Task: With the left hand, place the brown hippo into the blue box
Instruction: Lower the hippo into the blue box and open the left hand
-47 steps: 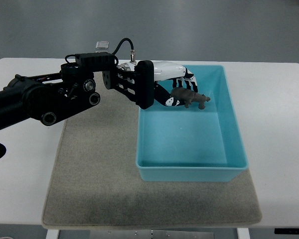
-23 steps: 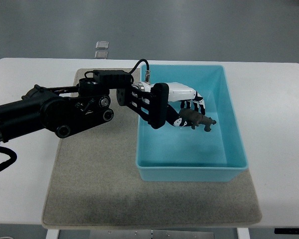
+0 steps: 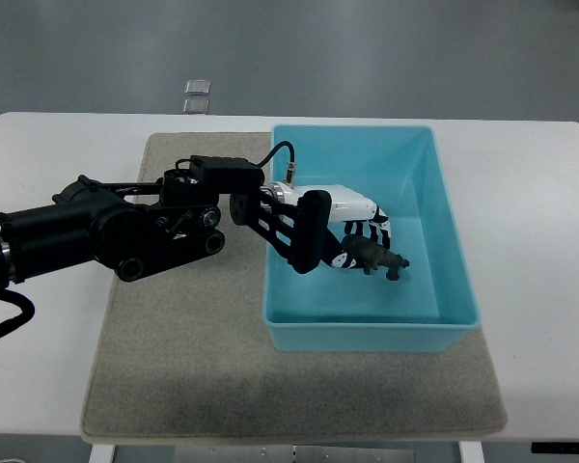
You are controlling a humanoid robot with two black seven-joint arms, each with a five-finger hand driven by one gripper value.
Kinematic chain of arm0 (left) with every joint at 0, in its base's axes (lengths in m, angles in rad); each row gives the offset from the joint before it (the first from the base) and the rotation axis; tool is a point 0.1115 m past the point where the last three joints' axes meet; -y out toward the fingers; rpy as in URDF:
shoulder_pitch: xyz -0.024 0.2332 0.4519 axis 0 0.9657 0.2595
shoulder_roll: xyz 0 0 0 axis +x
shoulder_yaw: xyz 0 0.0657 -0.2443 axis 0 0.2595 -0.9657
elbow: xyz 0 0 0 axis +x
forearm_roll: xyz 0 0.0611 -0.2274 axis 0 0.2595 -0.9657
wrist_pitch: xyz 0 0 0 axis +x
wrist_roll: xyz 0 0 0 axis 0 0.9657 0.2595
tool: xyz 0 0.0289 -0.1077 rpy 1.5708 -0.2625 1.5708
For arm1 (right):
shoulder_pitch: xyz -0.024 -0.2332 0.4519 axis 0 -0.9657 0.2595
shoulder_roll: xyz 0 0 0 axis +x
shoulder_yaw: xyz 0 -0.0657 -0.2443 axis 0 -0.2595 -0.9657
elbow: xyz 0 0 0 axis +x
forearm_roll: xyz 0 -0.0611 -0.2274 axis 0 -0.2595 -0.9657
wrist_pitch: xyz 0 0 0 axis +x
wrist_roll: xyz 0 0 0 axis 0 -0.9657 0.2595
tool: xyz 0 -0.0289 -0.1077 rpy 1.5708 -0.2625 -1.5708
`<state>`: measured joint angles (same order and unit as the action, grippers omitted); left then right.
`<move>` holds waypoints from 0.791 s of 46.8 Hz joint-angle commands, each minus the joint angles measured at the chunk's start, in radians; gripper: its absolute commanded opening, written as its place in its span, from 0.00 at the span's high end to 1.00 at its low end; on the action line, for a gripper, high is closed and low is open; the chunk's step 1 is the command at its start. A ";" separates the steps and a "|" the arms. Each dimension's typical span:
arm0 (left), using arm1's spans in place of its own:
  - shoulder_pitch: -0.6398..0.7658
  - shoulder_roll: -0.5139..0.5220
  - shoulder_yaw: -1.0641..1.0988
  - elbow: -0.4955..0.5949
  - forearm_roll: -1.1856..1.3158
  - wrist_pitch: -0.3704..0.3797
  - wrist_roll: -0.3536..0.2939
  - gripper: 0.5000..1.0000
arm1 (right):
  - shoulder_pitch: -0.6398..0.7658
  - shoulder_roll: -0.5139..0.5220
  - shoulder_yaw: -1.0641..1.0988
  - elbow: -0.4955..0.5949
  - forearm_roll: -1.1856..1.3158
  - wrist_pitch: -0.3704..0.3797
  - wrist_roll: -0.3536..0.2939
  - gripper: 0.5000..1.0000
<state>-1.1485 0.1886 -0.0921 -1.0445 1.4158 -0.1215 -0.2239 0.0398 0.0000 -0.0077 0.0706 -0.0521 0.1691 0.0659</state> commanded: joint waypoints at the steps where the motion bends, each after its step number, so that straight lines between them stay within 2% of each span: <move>1: 0.001 0.000 -0.001 0.000 -0.001 0.013 -0.002 1.00 | 0.000 0.000 0.000 0.000 0.000 0.000 0.000 0.13; 4: 0.001 0.000 -0.001 0.000 -0.001 0.039 -0.003 1.00 | 0.000 0.000 0.000 0.000 0.000 0.000 0.000 0.13; 9: 0.003 0.000 -0.001 -0.003 -0.003 0.083 -0.003 0.51 | 0.000 0.000 0.000 0.000 0.000 0.001 0.000 0.13; 10: 0.003 0.000 -0.003 -0.003 -0.003 0.086 -0.003 0.47 | 0.000 0.000 0.000 0.000 0.000 0.000 0.000 0.13; 13: 0.003 0.000 -0.001 -0.005 -0.005 0.086 -0.003 0.44 | 0.000 0.000 0.000 0.000 0.000 0.000 0.000 0.13; 16: 0.003 0.000 -0.005 -0.005 -0.011 0.088 -0.005 0.29 | 0.000 0.000 0.000 0.000 0.000 0.000 0.000 0.13; 18: 0.003 0.000 -0.005 -0.005 -0.012 0.089 -0.005 0.24 | 0.000 0.000 0.000 0.000 0.000 0.000 0.000 0.13; 26: 0.003 0.000 -0.008 -0.009 -0.018 0.089 -0.005 0.22 | 0.000 0.000 0.000 0.000 0.000 0.000 0.000 0.13; 30: 0.004 0.003 -0.017 -0.009 -0.023 0.098 -0.009 0.07 | 0.000 0.000 0.000 0.000 0.000 0.000 0.000 0.13; 33: 0.004 0.008 -0.024 -0.009 -0.028 0.121 -0.009 0.02 | 0.000 0.000 0.000 0.000 0.000 0.001 0.000 0.13; 37: 0.004 0.014 -0.043 -0.009 -0.028 0.161 -0.009 0.01 | 0.000 0.000 0.000 0.000 0.000 0.000 0.000 0.13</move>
<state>-1.1447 0.1980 -0.1207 -1.0540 1.3888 0.0106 -0.2331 0.0400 0.0000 -0.0077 0.0706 -0.0522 0.1696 0.0660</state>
